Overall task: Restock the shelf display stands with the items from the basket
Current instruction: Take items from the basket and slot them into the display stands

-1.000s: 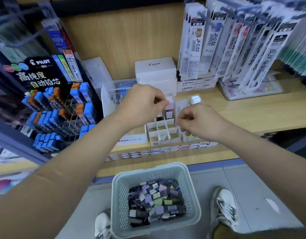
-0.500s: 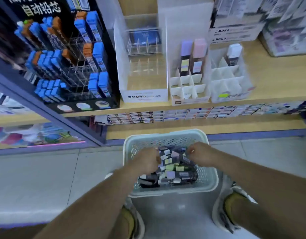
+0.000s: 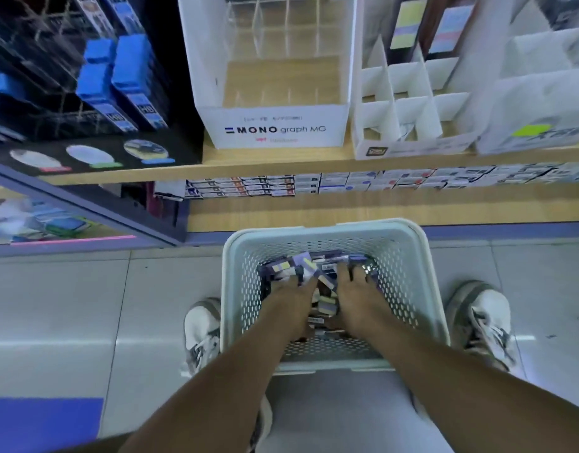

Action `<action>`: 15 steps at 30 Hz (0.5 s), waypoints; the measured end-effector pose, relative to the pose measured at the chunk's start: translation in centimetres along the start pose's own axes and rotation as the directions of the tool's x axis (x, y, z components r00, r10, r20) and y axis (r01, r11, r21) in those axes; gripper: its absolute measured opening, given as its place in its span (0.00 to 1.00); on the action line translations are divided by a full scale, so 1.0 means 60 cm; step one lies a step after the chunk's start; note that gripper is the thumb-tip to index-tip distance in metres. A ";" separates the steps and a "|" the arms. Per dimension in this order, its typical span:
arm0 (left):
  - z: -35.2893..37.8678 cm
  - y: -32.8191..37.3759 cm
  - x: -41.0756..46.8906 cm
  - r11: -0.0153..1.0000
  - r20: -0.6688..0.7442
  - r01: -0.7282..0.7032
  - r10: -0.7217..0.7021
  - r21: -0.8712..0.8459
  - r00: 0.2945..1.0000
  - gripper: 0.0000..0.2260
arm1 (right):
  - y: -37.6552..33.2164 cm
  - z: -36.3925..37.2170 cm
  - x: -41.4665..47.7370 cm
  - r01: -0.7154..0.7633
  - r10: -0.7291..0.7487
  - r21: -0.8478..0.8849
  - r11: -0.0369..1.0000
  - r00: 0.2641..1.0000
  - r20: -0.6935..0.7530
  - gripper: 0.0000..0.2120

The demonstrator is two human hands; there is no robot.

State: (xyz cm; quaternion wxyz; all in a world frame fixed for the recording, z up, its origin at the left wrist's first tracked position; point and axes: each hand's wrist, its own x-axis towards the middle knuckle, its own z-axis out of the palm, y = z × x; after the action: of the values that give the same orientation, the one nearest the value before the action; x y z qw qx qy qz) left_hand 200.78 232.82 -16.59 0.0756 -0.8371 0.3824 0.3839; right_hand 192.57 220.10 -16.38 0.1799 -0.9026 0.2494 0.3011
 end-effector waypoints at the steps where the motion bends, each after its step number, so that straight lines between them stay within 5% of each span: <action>1: -0.003 -0.003 0.000 1.000 -0.010 -0.003 0.003 -0.004 1.000 0.49 | 0.001 0.002 -0.002 0.035 -0.036 0.020 0.999 0.999 0.013 0.46; 5: -0.014 -0.013 -0.016 0.999 0.046 -0.003 0.005 -0.053 0.999 0.41 | 0.006 -0.012 -0.011 0.144 -0.167 0.165 0.976 0.976 0.138 0.37; 8: -0.017 -0.018 -0.026 0.998 0.070 -0.004 0.009 -0.064 0.997 0.27 | 0.011 -0.049 -0.002 0.087 -0.178 0.331 0.940 0.950 0.256 0.37; 15: -0.024 -0.002 -0.029 0.964 -0.016 0.031 -0.028 0.265 0.999 0.12 | 0.015 -0.101 -0.024 -0.128 -0.103 0.550 0.825 0.924 0.369 0.27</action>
State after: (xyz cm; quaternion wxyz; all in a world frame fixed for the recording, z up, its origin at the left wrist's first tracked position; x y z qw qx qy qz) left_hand 200.99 233.29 -14.40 0.1902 -0.8274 0.4183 0.3228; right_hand 193.80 216.99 -11.07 0.4816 -0.7305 0.2932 0.3854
